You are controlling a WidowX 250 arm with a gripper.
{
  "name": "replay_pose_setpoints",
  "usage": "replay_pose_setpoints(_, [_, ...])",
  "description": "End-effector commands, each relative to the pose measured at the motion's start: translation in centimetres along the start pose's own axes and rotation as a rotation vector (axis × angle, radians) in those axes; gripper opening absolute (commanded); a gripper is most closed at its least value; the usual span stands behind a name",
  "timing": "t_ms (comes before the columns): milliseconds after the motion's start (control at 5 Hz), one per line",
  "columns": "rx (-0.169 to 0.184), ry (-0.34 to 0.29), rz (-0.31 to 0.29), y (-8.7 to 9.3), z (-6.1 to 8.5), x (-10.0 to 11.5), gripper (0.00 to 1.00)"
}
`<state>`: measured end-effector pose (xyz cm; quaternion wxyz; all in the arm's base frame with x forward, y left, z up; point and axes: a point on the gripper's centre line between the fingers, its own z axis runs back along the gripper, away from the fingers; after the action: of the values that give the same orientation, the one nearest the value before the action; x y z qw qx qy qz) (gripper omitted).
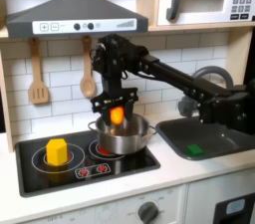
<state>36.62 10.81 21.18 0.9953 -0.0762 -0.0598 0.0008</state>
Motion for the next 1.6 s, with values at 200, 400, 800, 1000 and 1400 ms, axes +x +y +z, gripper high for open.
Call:
replay_pose_setpoints(200, [-0.019,0.008,-0.017,-1.6,-0.9,0.5,0.0])
replay_pose_setpoints(400, [-0.008,0.016,-0.011,-1.5,-1.5,0.5,0.0])
replay_pose_setpoints(800, [0.014,0.031,-0.014,-1.6,-2.8,0.2,0.0])
replay_pose_setpoints(1000, [0.02,0.038,-0.009,-1.6,-3.4,0.1,0.0])
replay_pose_setpoints(1400, [0.022,0.039,-0.002,-1.4,-3.7,0.2,0.0])
